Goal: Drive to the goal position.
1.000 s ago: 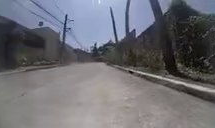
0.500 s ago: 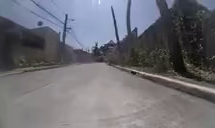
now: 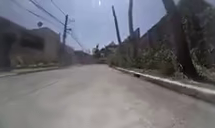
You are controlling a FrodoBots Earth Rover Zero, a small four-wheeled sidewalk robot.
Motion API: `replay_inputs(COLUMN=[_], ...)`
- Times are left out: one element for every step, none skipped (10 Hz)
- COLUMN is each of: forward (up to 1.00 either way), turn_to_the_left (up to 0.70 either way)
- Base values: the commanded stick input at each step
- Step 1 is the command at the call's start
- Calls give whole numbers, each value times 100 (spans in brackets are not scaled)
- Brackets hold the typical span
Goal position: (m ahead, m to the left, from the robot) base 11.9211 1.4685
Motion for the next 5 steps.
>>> replay_inputs(forward=[85,85,85,85,85], turn_to_the_left=[0,0,0,0,0])
